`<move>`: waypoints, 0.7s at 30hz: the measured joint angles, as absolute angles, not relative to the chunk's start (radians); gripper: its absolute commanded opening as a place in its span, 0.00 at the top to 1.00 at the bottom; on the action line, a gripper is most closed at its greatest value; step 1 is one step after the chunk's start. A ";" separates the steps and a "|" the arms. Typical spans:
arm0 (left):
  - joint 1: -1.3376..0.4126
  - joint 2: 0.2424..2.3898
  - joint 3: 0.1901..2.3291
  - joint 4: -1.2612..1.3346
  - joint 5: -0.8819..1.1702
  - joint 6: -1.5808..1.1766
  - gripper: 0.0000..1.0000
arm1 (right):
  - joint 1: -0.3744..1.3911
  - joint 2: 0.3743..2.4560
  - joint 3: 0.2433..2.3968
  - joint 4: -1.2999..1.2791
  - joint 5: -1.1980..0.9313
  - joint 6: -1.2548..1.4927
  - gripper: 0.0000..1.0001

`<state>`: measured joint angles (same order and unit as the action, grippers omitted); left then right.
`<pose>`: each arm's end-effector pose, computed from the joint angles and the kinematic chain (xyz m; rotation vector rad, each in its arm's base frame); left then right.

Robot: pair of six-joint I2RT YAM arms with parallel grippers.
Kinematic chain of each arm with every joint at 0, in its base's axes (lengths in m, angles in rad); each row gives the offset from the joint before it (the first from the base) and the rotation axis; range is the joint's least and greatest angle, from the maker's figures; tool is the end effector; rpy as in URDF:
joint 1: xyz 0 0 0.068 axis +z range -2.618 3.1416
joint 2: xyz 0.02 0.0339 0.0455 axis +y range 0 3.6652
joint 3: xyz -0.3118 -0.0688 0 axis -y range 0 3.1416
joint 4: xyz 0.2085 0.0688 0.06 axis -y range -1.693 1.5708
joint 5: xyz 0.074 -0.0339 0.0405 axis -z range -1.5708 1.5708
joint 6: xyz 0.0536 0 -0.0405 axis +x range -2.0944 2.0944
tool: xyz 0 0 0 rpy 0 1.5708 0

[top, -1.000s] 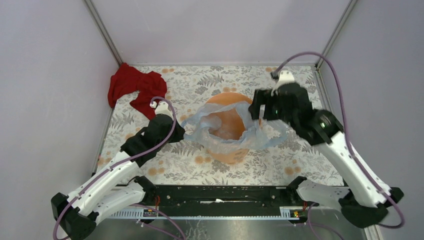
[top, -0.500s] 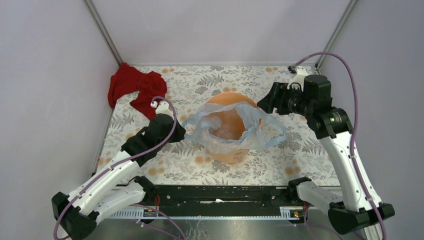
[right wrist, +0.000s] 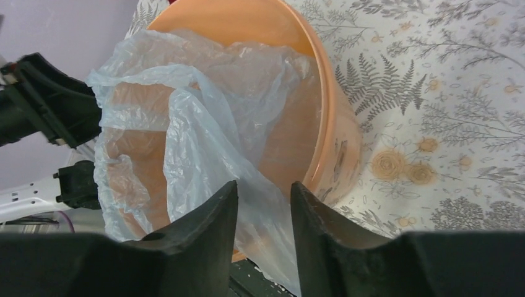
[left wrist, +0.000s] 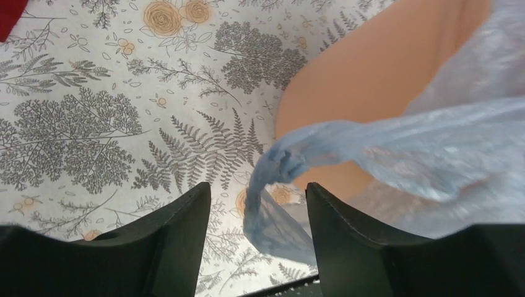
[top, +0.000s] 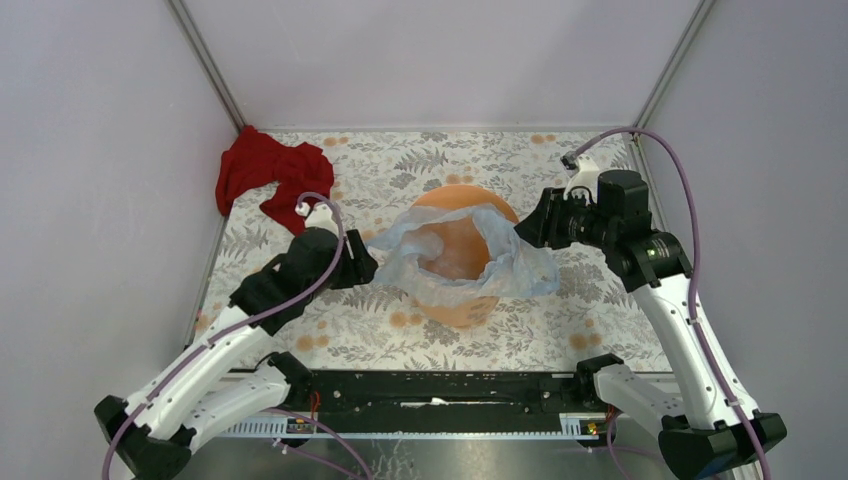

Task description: Put the trash bags into the trash bin

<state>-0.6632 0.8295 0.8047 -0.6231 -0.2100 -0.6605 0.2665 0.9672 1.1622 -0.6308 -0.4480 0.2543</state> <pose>0.1016 -0.0652 0.3220 -0.1146 2.2456 -0.4995 0.1355 0.0611 0.4178 -0.3065 2.0236 0.7783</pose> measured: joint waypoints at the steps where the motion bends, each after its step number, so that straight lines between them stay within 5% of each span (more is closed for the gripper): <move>1: -0.663 0.815 0.819 -0.650 -0.206 -0.664 0.30 | 0.266 0.972 1.147 -0.617 -0.461 0.255 0.65; 9: -0.663 0.705 1.091 -0.818 -0.193 -0.649 0.03 | 0.266 0.968 1.129 -0.580 -0.492 0.257 1.00; 21: -0.660 0.983 1.312 -0.706 0.000 -0.406 0.01 | 0.266 0.955 1.129 -0.566 -0.492 0.266 1.00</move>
<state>-0.6601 0.9833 1.3125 -0.7055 -0.0002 -0.4065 0.2665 0.9550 1.1290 -0.5655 -0.4919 0.2657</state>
